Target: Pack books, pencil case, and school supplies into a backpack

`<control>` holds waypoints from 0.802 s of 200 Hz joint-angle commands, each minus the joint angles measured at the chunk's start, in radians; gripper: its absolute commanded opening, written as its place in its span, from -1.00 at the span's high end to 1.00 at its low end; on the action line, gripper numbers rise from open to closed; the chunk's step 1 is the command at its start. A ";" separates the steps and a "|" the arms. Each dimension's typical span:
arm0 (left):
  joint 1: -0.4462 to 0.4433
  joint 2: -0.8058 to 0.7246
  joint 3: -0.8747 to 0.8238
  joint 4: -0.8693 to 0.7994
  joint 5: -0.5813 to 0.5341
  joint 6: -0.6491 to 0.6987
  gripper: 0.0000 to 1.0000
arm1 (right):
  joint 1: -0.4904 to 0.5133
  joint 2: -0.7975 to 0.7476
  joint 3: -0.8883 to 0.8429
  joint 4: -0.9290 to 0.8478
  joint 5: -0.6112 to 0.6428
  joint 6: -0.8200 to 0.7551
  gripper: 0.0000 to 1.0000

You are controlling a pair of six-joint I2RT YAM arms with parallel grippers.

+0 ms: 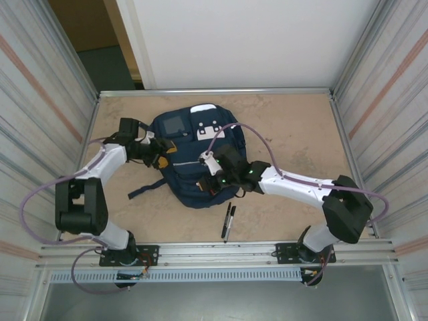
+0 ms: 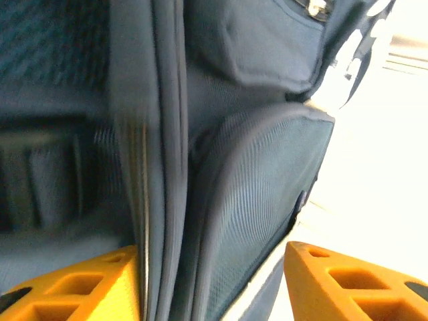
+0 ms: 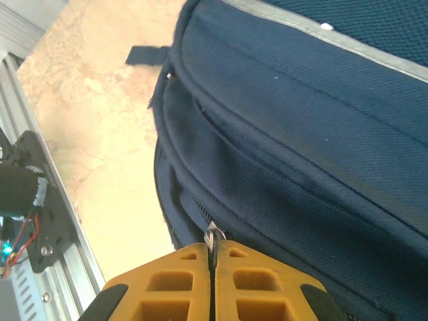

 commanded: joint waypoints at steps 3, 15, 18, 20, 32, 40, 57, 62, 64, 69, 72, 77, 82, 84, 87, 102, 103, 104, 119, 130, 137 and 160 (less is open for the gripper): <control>0.060 -0.193 -0.070 -0.218 0.015 0.143 -0.14 | 0.026 0.030 0.056 0.063 0.023 0.028 1.00; 0.107 -0.273 -0.128 -0.271 0.040 0.163 -0.14 | 0.038 0.034 0.072 0.046 0.023 0.021 1.00; 0.113 -0.294 -0.138 -0.282 0.036 0.168 -0.15 | 0.039 0.034 0.073 0.046 0.023 0.019 1.00; 0.117 -0.306 -0.143 -0.293 0.036 0.171 -0.16 | 0.042 0.033 0.072 0.047 0.024 0.018 1.00; 0.116 -0.376 -0.171 -0.339 0.013 0.182 -0.18 | 0.049 0.037 0.070 0.059 0.008 0.010 1.00; 0.108 -0.419 -0.195 -0.345 0.008 0.159 -0.19 | 0.050 0.045 0.082 0.056 -0.009 0.003 1.00; 0.051 -0.506 -0.266 -0.255 -0.002 0.032 -0.20 | 0.056 0.063 0.129 0.019 -0.027 -0.006 1.00; 0.027 -0.526 -0.290 -0.213 -0.005 -0.013 -0.20 | 0.059 0.066 0.136 0.015 -0.030 -0.007 1.00; 0.019 -0.532 -0.295 -0.196 -0.007 -0.030 -0.20 | 0.061 0.066 0.138 0.015 -0.031 -0.008 1.00; -0.003 -0.548 -0.313 -0.154 -0.011 -0.068 -0.20 | 0.065 0.066 0.139 0.021 -0.033 -0.008 1.00; -0.012 -0.556 -0.321 -0.130 -0.013 -0.085 -0.20 | 0.068 0.068 0.139 0.027 -0.035 -0.007 1.00; -0.022 -0.569 -0.333 -0.098 -0.017 -0.114 -0.20 | 0.072 0.068 0.137 0.037 -0.037 -0.006 1.00; -0.026 -0.582 -0.342 -0.075 -0.025 -0.139 -0.20 | 0.076 0.070 0.138 0.044 -0.042 -0.007 1.00; -0.027 -0.588 -0.346 -0.069 -0.030 -0.148 -0.20 | 0.077 0.072 0.141 0.045 -0.043 -0.008 1.00; -0.027 -0.597 -0.353 -0.059 -0.037 -0.164 -0.20 | 0.079 0.074 0.145 0.046 -0.048 -0.008 1.00; -0.037 -0.638 -0.390 0.002 -0.082 -0.242 -0.16 | 0.084 0.083 0.174 0.020 -0.045 -0.009 1.00; -0.037 -0.641 -0.393 0.008 -0.084 -0.248 -0.15 | 0.084 0.083 0.175 0.019 -0.044 -0.009 1.00; -0.039 -0.643 -0.398 0.013 -0.086 -0.251 -0.15 | 0.086 0.083 0.177 0.019 -0.043 -0.009 1.00; -0.053 -0.650 -0.426 0.063 -0.096 -0.296 -0.07 | 0.097 0.076 0.163 0.044 -0.040 -0.007 1.00; -0.064 -0.640 -0.433 0.070 -0.096 -0.312 -0.02 | 0.105 0.080 0.149 0.072 -0.045 -0.006 1.00; -0.073 -0.633 -0.434 0.076 -0.098 -0.319 0.01 | 0.109 0.089 0.155 0.073 -0.053 -0.007 1.00; -0.126 -0.612 -0.442 0.117 -0.147 -0.358 0.15 | 0.115 0.105 0.174 0.050 -0.052 0.006 1.00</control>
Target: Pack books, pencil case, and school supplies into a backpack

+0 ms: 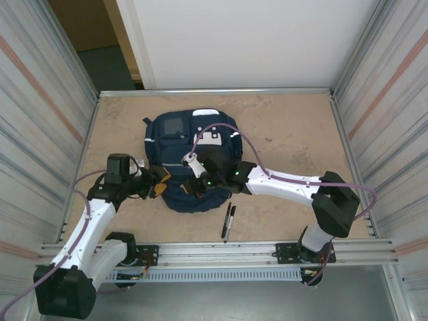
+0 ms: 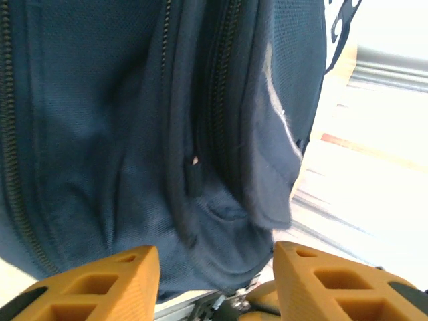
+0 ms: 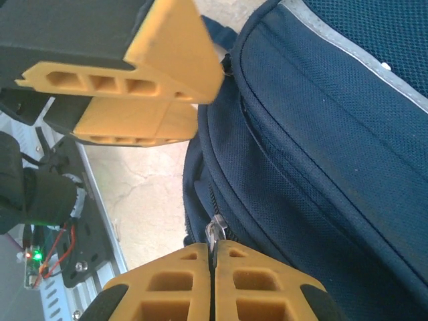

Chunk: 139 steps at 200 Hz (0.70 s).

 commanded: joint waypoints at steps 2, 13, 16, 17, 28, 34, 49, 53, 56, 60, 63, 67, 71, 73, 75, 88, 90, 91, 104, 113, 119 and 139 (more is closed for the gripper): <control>-0.047 0.016 -0.016 0.083 -0.060 -0.083 0.15 | 0.020 0.011 0.041 0.046 -0.049 0.006 1.00; -0.065 0.035 -0.015 0.086 -0.090 -0.086 0.24 | 0.025 0.007 0.025 0.078 -0.051 0.013 1.00; -0.070 0.040 -0.013 0.087 -0.097 -0.089 0.28 | 0.026 0.007 0.023 0.083 -0.051 0.013 1.00; -0.071 0.042 -0.013 0.087 -0.098 -0.089 0.30 | 0.026 0.009 0.023 0.083 -0.052 0.012 1.00; -0.082 0.056 -0.010 0.087 -0.119 -0.091 0.45 | 0.029 0.018 0.037 0.062 -0.051 0.004 1.00; -0.084 0.062 -0.010 0.088 -0.128 -0.093 0.55 | 0.031 0.019 0.048 0.036 -0.044 -0.002 1.00; -0.084 0.074 -0.002 0.091 -0.151 -0.085 0.78 | 0.030 -0.004 0.025 0.015 -0.009 -0.003 1.00; -0.081 0.076 0.003 0.089 -0.158 -0.076 0.87 | 0.031 -0.014 0.007 0.022 0.002 -0.003 1.00; -0.080 0.076 0.006 0.085 -0.161 -0.066 0.92 | 0.031 -0.022 -0.006 0.028 0.012 -0.003 1.00; -0.078 0.079 0.015 0.077 -0.166 -0.054 0.98 | 0.031 -0.033 -0.024 0.037 0.025 -0.003 1.00; -0.076 0.080 0.021 0.069 -0.171 -0.046 1.00 | 0.031 -0.041 -0.039 0.042 0.033 -0.004 1.00; -0.074 0.081 0.029 0.057 -0.175 -0.032 1.00 | 0.030 -0.049 -0.055 0.044 0.044 -0.008 1.00; -0.071 0.084 0.038 0.047 -0.179 -0.024 1.00 | 0.028 -0.057 -0.064 0.040 0.051 -0.011 1.00; -0.069 0.084 0.041 0.043 -0.181 -0.019 1.00 | 0.027 -0.060 -0.068 0.036 0.057 -0.015 1.00; -0.068 0.084 0.044 0.040 -0.184 -0.015 1.00 | 0.027 -0.063 -0.071 0.029 0.060 -0.018 1.00; -0.063 0.091 0.057 0.033 -0.198 -0.002 1.00 | 0.018 -0.091 -0.093 -0.022 0.095 -0.029 1.00; -0.062 0.094 0.058 0.034 -0.199 0.000 1.00 | 0.017 -0.097 -0.098 -0.027 0.103 -0.030 1.00; -0.060 0.094 0.058 0.035 -0.198 0.000 1.00 | 0.016 -0.100 -0.101 -0.029 0.107 -0.030 1.00; -0.044 0.121 0.075 0.043 -0.169 0.021 1.00 | 0.001 -0.149 -0.163 -0.025 0.139 -0.030 1.00; -0.035 0.146 0.091 0.040 -0.141 0.044 1.00 | -0.018 -0.179 -0.206 -0.013 0.143 -0.028 1.00; -0.033 0.166 0.106 0.036 -0.126 0.063 1.00 | -0.033 -0.195 -0.222 -0.016 0.139 -0.025 1.00; -0.034 0.249 0.156 0.019 -0.090 0.127 1.00 | -0.066 -0.233 -0.231 -0.065 0.134 -0.028 1.00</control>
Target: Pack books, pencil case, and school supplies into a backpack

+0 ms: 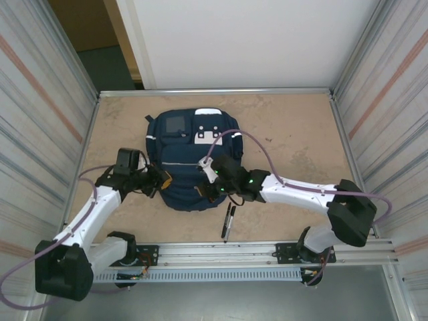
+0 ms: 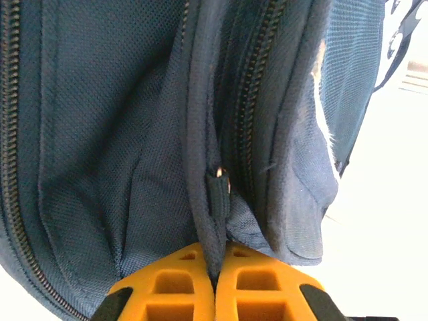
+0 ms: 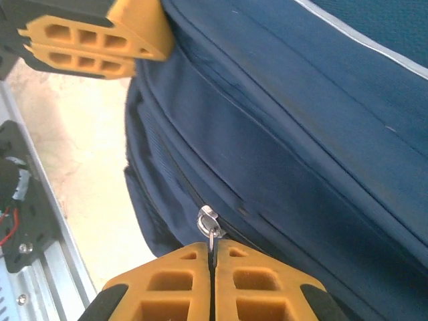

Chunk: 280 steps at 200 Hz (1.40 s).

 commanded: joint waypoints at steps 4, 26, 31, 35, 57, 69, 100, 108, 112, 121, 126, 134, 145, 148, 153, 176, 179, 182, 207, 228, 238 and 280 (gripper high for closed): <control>0.019 0.093 0.100 0.024 0.008 0.122 1.00 | -0.029 -0.073 -0.021 -0.090 0.017 -0.019 1.00; 0.003 0.244 0.237 -0.048 -0.032 0.266 1.00 | -0.029 -0.054 0.030 -0.131 -0.005 -0.036 1.00; 0.003 0.281 0.274 -0.059 -0.028 0.288 1.00 | -0.029 -0.045 0.051 -0.142 -0.007 -0.042 1.00; 0.003 0.307 0.297 -0.061 -0.021 0.302 1.00 | -0.029 -0.038 0.066 -0.151 -0.007 -0.046 1.00; 0.001 0.418 0.395 -0.046 -0.016 0.309 0.63 | -0.030 -0.007 0.117 -0.144 -0.023 -0.056 1.00; 0.001 0.453 0.449 -0.067 -0.016 0.315 0.36 | -0.031 0.020 0.129 -0.104 -0.045 -0.056 1.00; -0.016 0.345 0.417 -0.134 -0.180 0.351 0.13 | -0.028 0.120 0.263 -0.133 -0.077 -0.028 1.00; -0.020 0.301 0.393 -0.171 -0.241 0.365 0.08 | -0.022 0.133 0.282 -0.127 -0.081 -0.021 1.00; -0.020 0.279 0.382 -0.186 -0.256 0.365 0.07 | -0.020 0.141 0.288 -0.120 -0.087 -0.018 1.00; -0.019 0.235 0.349 -0.220 -0.256 0.354 0.07 | -0.017 0.155 0.301 -0.110 -0.108 -0.017 1.00; -0.020 0.213 0.332 -0.225 -0.240 0.341 0.06 | -0.016 0.164 0.312 -0.112 -0.120 -0.017 1.00; -0.023 0.182 0.297 -0.214 -0.199 0.314 0.06 | -0.015 0.178 0.332 -0.128 -0.132 -0.021 1.00; -0.029 0.147 0.255 -0.185 -0.146 0.265 0.06 | -0.010 0.189 0.351 -0.145 -0.139 -0.027 1.00; -0.033 0.140 0.248 -0.178 -0.138 0.250 0.06 | -0.008 0.189 0.352 -0.145 -0.139 -0.028 1.00; -0.044 0.131 0.237 -0.167 -0.129 0.235 0.07 | -0.007 0.192 0.350 -0.141 -0.140 -0.028 1.00; -0.106 0.115 0.213 -0.106 -0.121 0.164 0.07 | 0.005 0.199 0.346 -0.136 -0.152 -0.022 1.00; -0.114 0.116 0.211 -0.095 -0.124 0.152 0.07 | 0.007 0.200 0.348 -0.140 -0.150 -0.020 1.00; -0.121 0.118 0.209 -0.083 -0.127 0.142 0.07 | 0.008 0.198 0.350 -0.144 -0.147 -0.019 1.00; -0.183 0.182 0.249 -0.056 -0.162 0.128 0.09 | 0.016 0.168 0.310 -0.110 -0.137 0.010 1.00; -0.234 0.242 0.275 -0.041 -0.170 0.118 0.16 | 0.018 0.160 0.294 -0.099 -0.132 0.021 1.00; -0.252 0.264 0.282 -0.033 -0.182 0.112 0.26 | 0.018 0.157 0.294 -0.118 -0.120 0.024 1.00; -0.264 0.259 0.295 -0.046 -0.245 0.129 0.94 | 0.005 0.070 0.182 -0.148 -0.079 0.031 1.00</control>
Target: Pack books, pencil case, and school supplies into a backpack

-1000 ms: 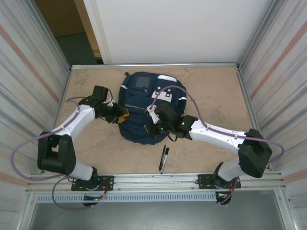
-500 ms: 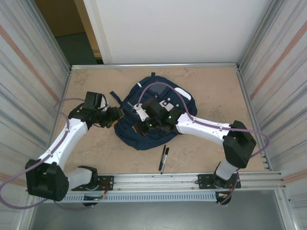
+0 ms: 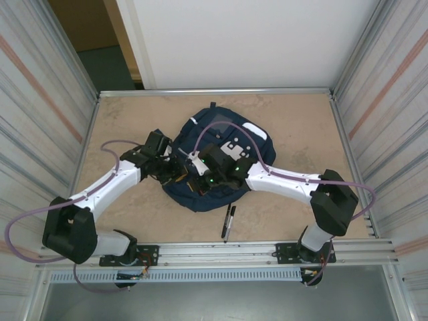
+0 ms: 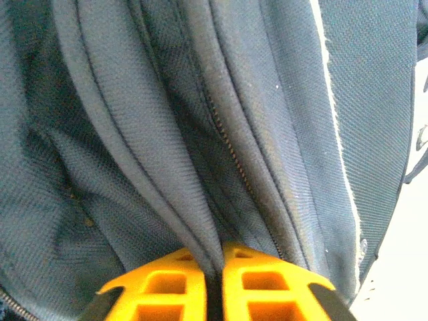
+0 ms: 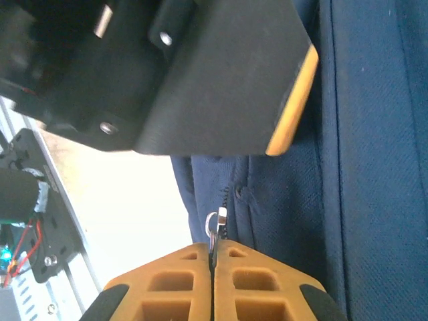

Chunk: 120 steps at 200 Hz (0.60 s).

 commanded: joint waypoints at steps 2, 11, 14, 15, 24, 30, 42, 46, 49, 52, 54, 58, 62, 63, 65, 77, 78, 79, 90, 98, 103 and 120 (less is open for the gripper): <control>-0.008 -0.027 0.037 0.032 -0.051 0.011 0.94 | 0.002 -0.104 -0.051 -0.020 0.007 0.018 1.00; -0.009 -0.034 0.039 0.024 -0.069 0.021 0.95 | -0.003 -0.145 -0.098 -0.024 0.036 0.018 1.00; -0.008 -0.036 0.042 0.020 -0.072 0.028 0.95 | -0.005 -0.160 -0.116 -0.021 0.041 0.018 1.00; -0.007 -0.035 0.043 0.019 -0.073 0.029 0.95 | -0.006 -0.165 -0.122 -0.020 0.044 0.019 1.00; -0.006 -0.034 0.057 0.004 -0.078 0.050 0.95 | -0.017 -0.205 -0.178 -0.005 0.061 0.019 1.00; -0.007 -0.032 0.060 -0.002 -0.080 0.061 0.95 | -0.022 -0.226 -0.208 -0.003 0.070 0.019 1.00; -0.006 -0.029 0.055 0.008 -0.089 0.066 0.95 | -0.040 -0.259 -0.253 -0.014 0.087 0.015 1.00; -0.005 -0.026 0.051 0.016 -0.088 0.064 0.95 | -0.045 -0.268 -0.265 -0.022 0.095 0.016 1.00; -0.003 -0.022 0.048 0.024 -0.083 0.063 0.96 | -0.050 -0.277 -0.275 -0.028 0.103 0.017 1.00; 0.000 -0.017 0.046 0.031 -0.075 0.064 0.96 | -0.055 -0.285 -0.285 -0.032 0.108 0.019 1.00; 0.003 -0.013 0.045 0.036 -0.070 0.064 0.95 | -0.057 -0.290 -0.291 -0.034 0.111 0.020 1.00; 0.007 -0.006 0.046 0.041 -0.058 0.066 0.95 | -0.063 -0.302 -0.304 -0.034 0.116 0.023 1.00; 0.012 0.003 0.048 0.042 -0.046 0.069 0.95 | -0.068 -0.312 -0.319 -0.032 0.119 0.026 1.00; 0.013 0.006 0.048 0.042 -0.043 0.070 0.95 | -0.069 -0.315 -0.323 -0.031 0.119 0.027 1.00; 0.014 0.011 0.051 0.042 -0.037 0.073 0.95 | -0.072 -0.321 -0.329 -0.027 0.119 0.029 1.00; 0.027 0.037 0.067 0.035 -0.003 0.093 0.93 | -0.084 -0.345 -0.357 -0.009 0.113 0.041 1.00; 0.028 0.041 0.070 0.035 0.000 0.094 0.93 | -0.085 -0.346 -0.358 -0.009 0.112 0.042 1.00; 0.029 0.042 0.071 0.035 0.003 0.094 0.93 | -0.085 -0.346 -0.358 -0.009 0.110 0.042 1.00; 0.036 0.063 0.085 0.038 0.015 0.112 0.91 | -0.089 -0.354 -0.346 -0.026 0.111 0.045 1.00; 0.052 0.079 0.097 0.044 0.030 0.137 0.90 | -0.086 -0.360 -0.333 -0.041 0.124 0.045 1.00; 0.062 0.089 0.111 0.044 0.039 0.167 0.89 | -0.086 -0.364 -0.331 -0.041 0.129 0.045 1.00; 0.109 0.146 0.180 -0.015 0.038 0.265 0.87 | -0.087 -0.370 -0.337 -0.006 0.120 0.044 1.00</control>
